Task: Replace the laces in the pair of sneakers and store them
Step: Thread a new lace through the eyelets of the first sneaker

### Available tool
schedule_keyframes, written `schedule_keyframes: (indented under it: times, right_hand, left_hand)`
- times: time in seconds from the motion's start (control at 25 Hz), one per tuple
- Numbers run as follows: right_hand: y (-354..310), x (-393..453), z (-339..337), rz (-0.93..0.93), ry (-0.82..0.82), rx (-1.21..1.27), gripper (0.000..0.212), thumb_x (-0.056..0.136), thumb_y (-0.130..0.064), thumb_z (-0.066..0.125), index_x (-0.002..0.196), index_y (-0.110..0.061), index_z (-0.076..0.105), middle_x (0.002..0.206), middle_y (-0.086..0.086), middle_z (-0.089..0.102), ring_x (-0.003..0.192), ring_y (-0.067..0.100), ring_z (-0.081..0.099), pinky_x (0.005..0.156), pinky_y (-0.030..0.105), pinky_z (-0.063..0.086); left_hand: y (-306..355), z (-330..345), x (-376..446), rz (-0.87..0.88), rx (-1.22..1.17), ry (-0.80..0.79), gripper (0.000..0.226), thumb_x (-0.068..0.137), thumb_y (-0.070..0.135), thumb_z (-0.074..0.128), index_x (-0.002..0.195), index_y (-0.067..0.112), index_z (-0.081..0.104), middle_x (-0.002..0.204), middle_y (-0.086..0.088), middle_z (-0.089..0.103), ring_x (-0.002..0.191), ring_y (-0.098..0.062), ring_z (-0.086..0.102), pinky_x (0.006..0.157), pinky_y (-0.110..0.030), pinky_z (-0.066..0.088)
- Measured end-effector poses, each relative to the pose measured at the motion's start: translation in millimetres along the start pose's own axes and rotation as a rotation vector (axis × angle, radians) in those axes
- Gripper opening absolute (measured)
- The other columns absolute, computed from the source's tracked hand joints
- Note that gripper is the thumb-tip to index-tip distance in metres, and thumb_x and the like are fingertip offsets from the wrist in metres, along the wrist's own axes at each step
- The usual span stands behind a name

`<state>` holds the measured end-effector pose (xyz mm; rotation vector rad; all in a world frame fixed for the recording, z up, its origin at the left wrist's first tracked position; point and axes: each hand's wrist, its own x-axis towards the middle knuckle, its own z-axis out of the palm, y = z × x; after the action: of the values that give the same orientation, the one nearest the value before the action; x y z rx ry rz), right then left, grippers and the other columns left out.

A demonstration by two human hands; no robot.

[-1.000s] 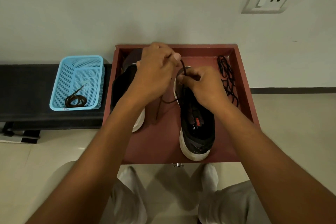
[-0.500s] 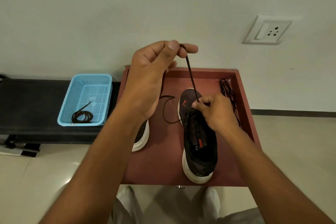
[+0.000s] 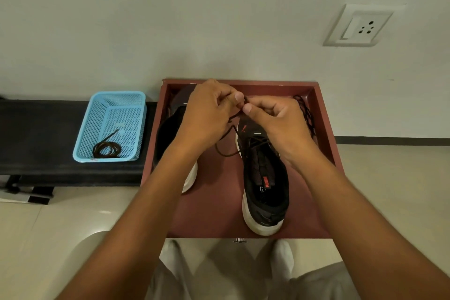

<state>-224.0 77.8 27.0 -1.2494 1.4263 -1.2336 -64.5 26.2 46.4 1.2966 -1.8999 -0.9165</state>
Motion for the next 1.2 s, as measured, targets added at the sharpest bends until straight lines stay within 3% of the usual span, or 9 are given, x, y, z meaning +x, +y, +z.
schedule_keyframes:
  times: [0.28, 0.36, 0.48, 0.64, 0.76, 0.84, 0.92, 1.0, 1.2]
  right_hand:
    - [10, 0, -15, 0.059, 0.132, -0.204, 0.013, 0.095, -0.019, 0.073, 0.084, -0.016, 0.080, 0.080, -0.002, 0.078, 0.081, 0.014, 0.075, 0.087, 0.037, 0.060]
    - [9, -4, -15, 0.085, 0.077, -0.244, 0.012, 0.094, -0.019, 0.073, 0.085, -0.018, 0.080, 0.078, -0.004, 0.077, 0.077, 0.010, 0.074, 0.082, 0.032, 0.060]
    - [11, -10, -12, 0.078, -0.026, -0.345, 0.011, 0.095, -0.023, 0.073, 0.086, -0.022, 0.081, 0.078, -0.010, 0.076, 0.076, 0.007, 0.072, 0.082, 0.036, 0.060]
    - [14, -15, -5, 0.062, -0.139, -0.465, 0.009, 0.095, -0.030, 0.073, 0.090, -0.028, 0.081, 0.081, -0.018, 0.075, 0.080, 0.002, 0.071, 0.085, 0.039, 0.059]
    - [12, -17, -3, 0.036, -0.169, -0.505, 0.008, 0.095, -0.032, 0.073, 0.096, -0.029, 0.081, 0.087, -0.018, 0.076, 0.085, 0.000, 0.070, 0.086, 0.034, 0.058]
    - [9, -17, -12, 0.042, -0.093, -0.513, 0.009, 0.094, -0.027, 0.074, 0.102, -0.027, 0.079, 0.090, -0.018, 0.074, 0.086, -0.006, 0.067, 0.082, 0.018, 0.054]
    - [10, -19, -28, 0.096, 0.045, -0.545, 0.011, 0.093, -0.021, 0.075, 0.103, -0.025, 0.075, 0.088, -0.016, 0.070, 0.080, -0.010, 0.064, 0.069, 0.004, 0.045]
    - [17, -25, -43, 0.206, 0.129, -0.601, 0.014, 0.090, -0.024, 0.079, 0.102, -0.022, 0.072, 0.087, -0.011, 0.069, 0.076, -0.003, 0.065, 0.063, 0.006, 0.043]
    - [29, -41, -43, 0.443, 0.005, -0.703, 0.030, 0.080, -0.037, 0.087, 0.099, -0.022, 0.071, 0.090, -0.008, 0.068, 0.078, 0.001, 0.062, 0.060, 0.014, 0.041]
  left_hand:
    - [-16, -17, 6, -0.066, -0.039, 0.149, 0.007, 0.092, 0.027, 0.076, 0.084, 0.026, 0.075, 0.075, 0.016, 0.070, 0.071, 0.005, 0.065, 0.070, -0.013, 0.048]
    - [-16, -13, 6, -0.165, -0.348, 0.219, 0.006, 0.086, 0.022, 0.082, 0.084, 0.020, 0.077, 0.076, 0.008, 0.074, 0.071, -0.007, 0.067, 0.072, -0.021, 0.054]
    - [-11, -1, 2, -0.389, -1.007, 0.117, 0.009, 0.088, 0.011, 0.078, 0.090, 0.009, 0.070, 0.085, -0.006, 0.072, 0.084, -0.022, 0.070, 0.085, -0.038, 0.059]
    - [-11, 5, 1, -0.418, -1.231, 0.040, 0.001, 0.096, 0.007, 0.067, 0.096, 0.007, 0.067, 0.096, -0.010, 0.072, 0.095, -0.028, 0.073, 0.096, -0.047, 0.058]
    - [-13, 7, 1, -0.378, -1.140, 0.068, 0.009, 0.099, 0.006, 0.064, 0.104, 0.002, 0.069, 0.088, -0.009, 0.069, 0.071, -0.016, 0.064, 0.076, -0.034, 0.059]
    - [-15, 7, 2, -0.278, -0.869, 0.137, 0.014, 0.099, 0.008, 0.064, 0.108, 0.000, 0.072, 0.081, -0.005, 0.068, 0.061, -0.010, 0.053, 0.060, -0.024, 0.049]
    - [-18, 3, 4, -0.144, -0.500, 0.244, 0.013, 0.096, 0.012, 0.069, 0.104, 0.007, 0.078, 0.079, 0.003, 0.072, 0.063, -0.005, 0.060, 0.062, -0.018, 0.047]
    - [-18, 3, 3, -0.059, -0.261, 0.305, 0.013, 0.093, 0.015, 0.072, 0.102, 0.014, 0.081, 0.086, 0.008, 0.077, 0.080, -0.002, 0.071, 0.076, -0.018, 0.054]
    - [-11, 43, -22, -0.045, -0.075, 0.180, 0.009, 0.088, 0.023, 0.074, 0.093, 0.023, 0.082, 0.089, 0.013, 0.073, 0.084, -0.002, 0.068, 0.080, -0.025, 0.057]
